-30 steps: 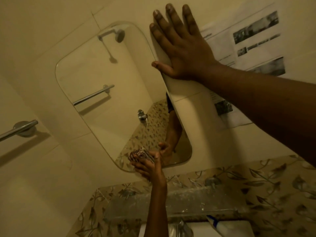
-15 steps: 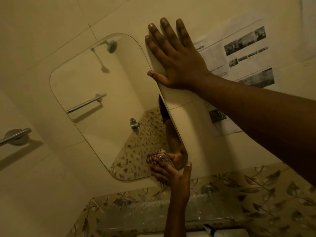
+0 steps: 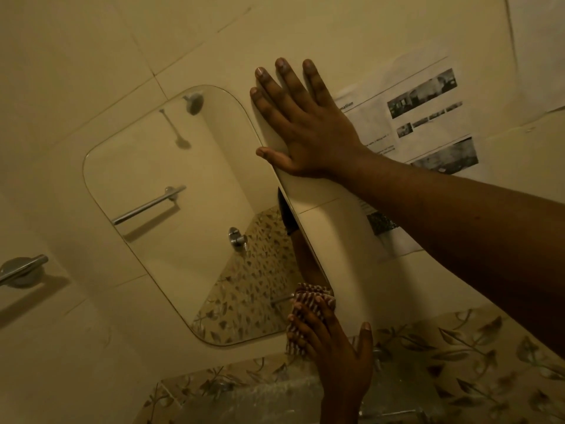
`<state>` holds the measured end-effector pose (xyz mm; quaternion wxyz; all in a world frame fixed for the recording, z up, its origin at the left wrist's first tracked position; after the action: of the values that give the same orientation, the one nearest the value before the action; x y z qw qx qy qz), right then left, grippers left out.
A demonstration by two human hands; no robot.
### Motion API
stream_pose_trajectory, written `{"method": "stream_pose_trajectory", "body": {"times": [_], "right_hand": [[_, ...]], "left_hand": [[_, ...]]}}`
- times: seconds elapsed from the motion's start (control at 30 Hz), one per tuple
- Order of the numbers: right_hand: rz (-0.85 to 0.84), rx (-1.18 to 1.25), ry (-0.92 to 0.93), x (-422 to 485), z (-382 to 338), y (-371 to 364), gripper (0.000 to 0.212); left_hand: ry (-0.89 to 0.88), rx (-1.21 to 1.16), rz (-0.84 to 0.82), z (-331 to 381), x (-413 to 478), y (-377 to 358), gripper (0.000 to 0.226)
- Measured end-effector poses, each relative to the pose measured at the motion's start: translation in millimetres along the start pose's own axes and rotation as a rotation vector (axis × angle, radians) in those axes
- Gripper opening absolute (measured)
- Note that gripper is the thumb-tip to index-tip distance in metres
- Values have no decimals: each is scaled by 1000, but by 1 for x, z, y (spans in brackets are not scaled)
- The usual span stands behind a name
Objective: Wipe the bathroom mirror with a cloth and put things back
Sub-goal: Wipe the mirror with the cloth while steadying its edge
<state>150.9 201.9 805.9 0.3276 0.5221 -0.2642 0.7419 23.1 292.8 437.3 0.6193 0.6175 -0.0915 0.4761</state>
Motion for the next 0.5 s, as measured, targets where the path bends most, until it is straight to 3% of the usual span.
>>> {"method": "stream_pose_trajectory", "body": {"times": [0.27, 0.5], "right_hand": [[10, -12, 7, -1, 0, -2, 94], [6, -6, 7, -1, 0, -3, 95]], "left_hand": [[-402, 174, 154, -49, 10, 3, 95], [-530, 272, 168, -52, 56, 47, 81]]}}
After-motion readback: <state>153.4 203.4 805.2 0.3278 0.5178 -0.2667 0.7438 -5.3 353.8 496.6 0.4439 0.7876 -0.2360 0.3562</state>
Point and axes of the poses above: each hand's wrist, its own x-axis towards the middle knuckle, its own y-axis out of the back of the hand, z = x × y, the point moved 1 cm from there along x, towards the middle knuckle, and after that the axes turned 9 degrees about z, right-handed, at the moved point
